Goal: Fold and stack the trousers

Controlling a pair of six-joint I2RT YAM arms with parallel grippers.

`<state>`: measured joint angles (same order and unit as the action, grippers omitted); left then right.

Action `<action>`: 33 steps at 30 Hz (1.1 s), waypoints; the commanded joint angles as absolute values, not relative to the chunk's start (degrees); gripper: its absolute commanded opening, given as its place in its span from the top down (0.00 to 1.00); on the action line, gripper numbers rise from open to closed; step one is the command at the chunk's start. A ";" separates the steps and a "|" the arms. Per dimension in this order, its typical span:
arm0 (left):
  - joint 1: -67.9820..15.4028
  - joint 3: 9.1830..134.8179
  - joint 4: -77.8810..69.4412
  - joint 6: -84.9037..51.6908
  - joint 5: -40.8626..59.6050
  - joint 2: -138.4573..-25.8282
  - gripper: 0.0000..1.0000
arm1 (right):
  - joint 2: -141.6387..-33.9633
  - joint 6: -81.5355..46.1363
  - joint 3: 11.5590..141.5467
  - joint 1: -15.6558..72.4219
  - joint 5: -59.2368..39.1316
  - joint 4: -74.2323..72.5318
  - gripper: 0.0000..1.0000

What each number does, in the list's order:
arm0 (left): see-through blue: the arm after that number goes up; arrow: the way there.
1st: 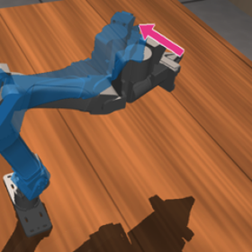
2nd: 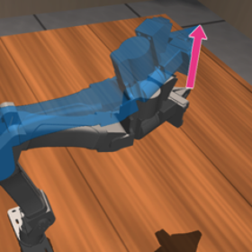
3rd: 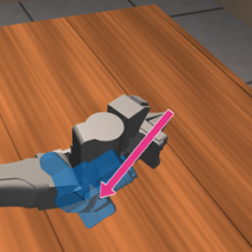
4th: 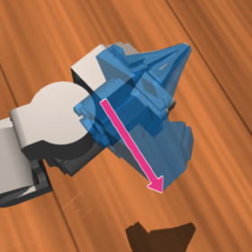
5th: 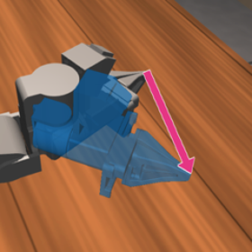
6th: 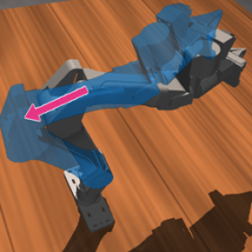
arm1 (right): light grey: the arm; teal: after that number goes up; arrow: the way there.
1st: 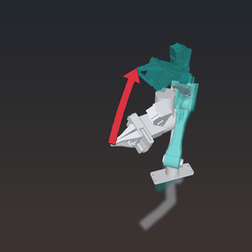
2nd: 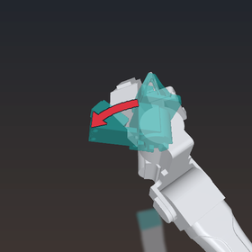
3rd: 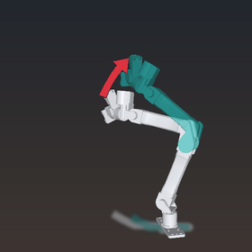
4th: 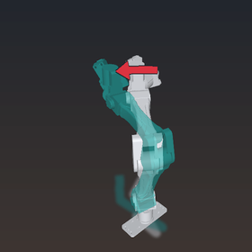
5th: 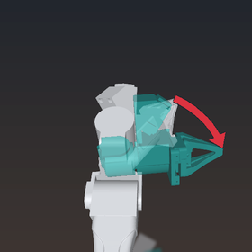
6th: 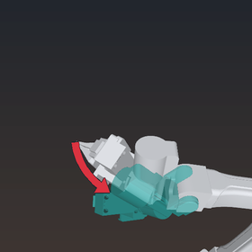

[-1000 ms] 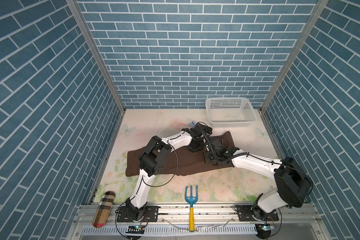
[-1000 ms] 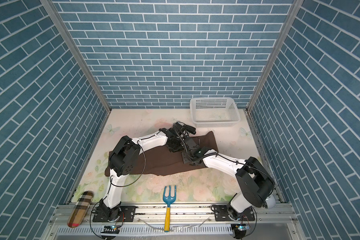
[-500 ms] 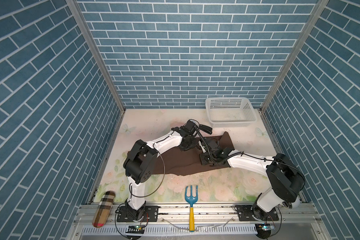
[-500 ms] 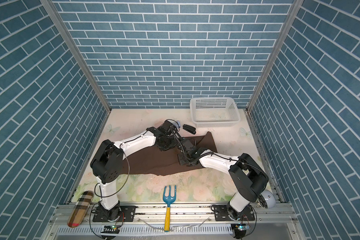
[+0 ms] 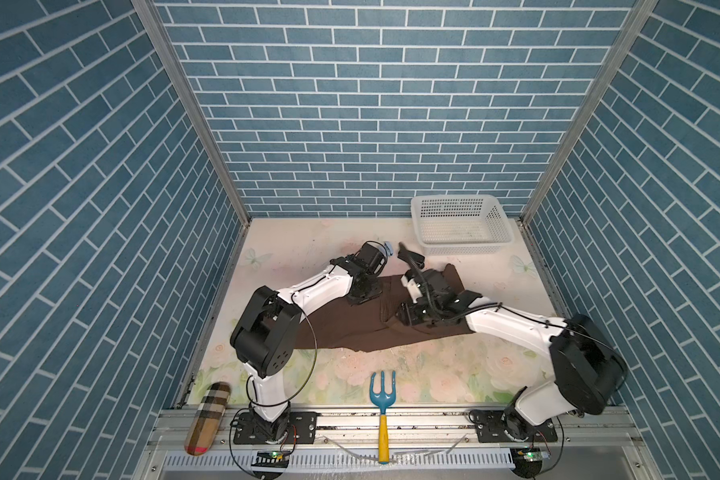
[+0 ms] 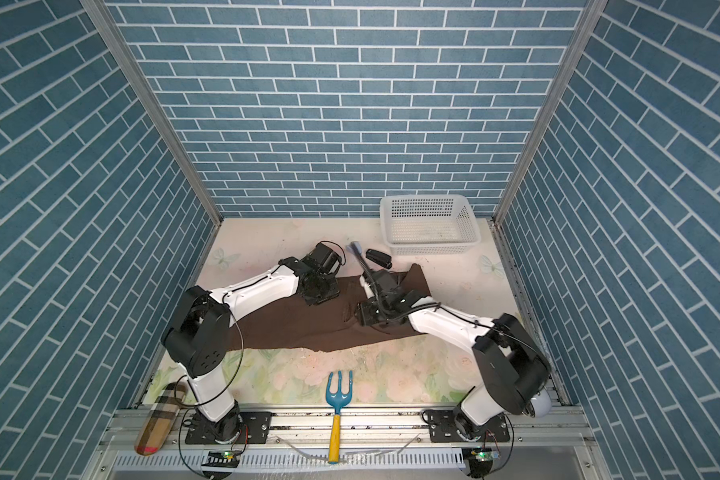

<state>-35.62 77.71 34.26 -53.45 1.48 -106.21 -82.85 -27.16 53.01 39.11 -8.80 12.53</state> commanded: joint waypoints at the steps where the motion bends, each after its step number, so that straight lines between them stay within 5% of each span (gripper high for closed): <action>1: -37.22 81.78 35.05 -49.40 1.77 -109.75 0.52 | -74.17 -30.56 51.85 29.22 -12.01 16.97 0.41; 11: -37.53 84.29 26.55 -45.02 5.19 -117.32 0.33 | -71.81 -34.45 44.59 2.85 -25.71 22.70 0.50; 19: -37.54 85.08 20.24 -46.22 8.76 -121.58 0.31 | -78.83 -38.32 42.77 -1.14 -33.21 15.63 0.53; 21: -37.57 85.40 19.03 -46.70 9.47 -122.19 0.38 | -79.66 -38.62 42.80 -1.14 -33.21 15.02 0.53; 28: -37.49 88.45 21.65 -45.78 8.03 -123.04 0.97 | -81.64 -39.65 41.51 -1.15 -32.91 13.03 0.53; 33: -36.89 88.44 26.09 -44.06 3.89 -118.94 1.00 | -82.95 -39.89 40.74 -1.23 -31.51 13.51 0.53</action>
